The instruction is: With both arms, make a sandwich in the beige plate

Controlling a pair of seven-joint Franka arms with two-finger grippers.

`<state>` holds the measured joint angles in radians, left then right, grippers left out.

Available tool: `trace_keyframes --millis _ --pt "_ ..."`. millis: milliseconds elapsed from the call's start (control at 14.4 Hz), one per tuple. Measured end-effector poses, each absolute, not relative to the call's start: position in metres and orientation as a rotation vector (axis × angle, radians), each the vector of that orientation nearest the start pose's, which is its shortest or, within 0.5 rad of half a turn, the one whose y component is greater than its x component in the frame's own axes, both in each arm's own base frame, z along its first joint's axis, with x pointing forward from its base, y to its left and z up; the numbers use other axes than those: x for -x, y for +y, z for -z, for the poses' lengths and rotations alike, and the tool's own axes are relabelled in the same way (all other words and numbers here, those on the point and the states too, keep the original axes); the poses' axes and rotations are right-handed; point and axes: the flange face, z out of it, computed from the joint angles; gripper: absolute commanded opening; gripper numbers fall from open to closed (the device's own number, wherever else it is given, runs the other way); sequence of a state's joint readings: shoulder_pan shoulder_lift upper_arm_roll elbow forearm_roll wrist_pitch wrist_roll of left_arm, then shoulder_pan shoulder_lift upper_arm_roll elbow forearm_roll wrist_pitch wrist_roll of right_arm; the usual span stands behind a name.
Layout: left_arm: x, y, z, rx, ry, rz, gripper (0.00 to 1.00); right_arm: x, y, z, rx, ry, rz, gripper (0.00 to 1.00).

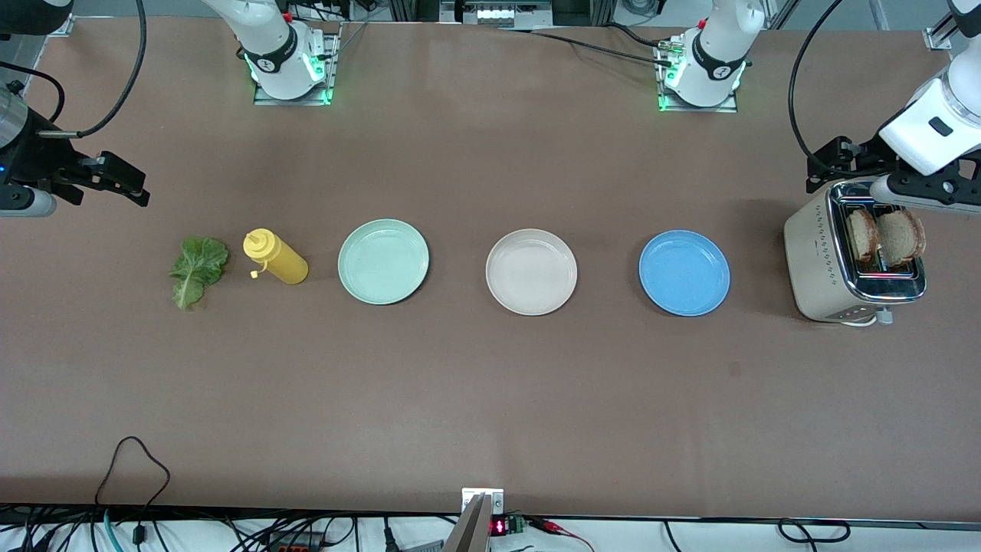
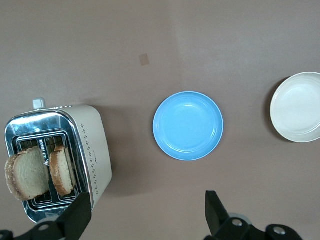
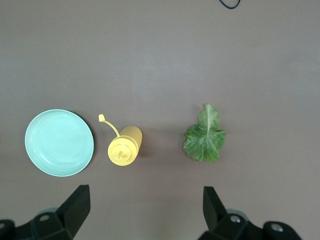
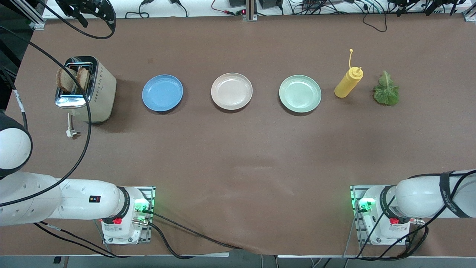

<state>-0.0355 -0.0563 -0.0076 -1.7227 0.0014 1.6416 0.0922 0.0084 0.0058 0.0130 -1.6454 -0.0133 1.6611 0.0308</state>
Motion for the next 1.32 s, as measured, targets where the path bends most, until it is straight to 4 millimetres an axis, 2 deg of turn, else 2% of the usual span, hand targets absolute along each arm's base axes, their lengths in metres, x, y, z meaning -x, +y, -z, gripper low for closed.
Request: trace_keyframes --millis 1317 --pt "-0.5358 -0.0198 -0.5859 3.134 0.202 -0.098 1.0 -0.5625 0.0118 -0.5932 3.154 0.01 0.013 1.0"
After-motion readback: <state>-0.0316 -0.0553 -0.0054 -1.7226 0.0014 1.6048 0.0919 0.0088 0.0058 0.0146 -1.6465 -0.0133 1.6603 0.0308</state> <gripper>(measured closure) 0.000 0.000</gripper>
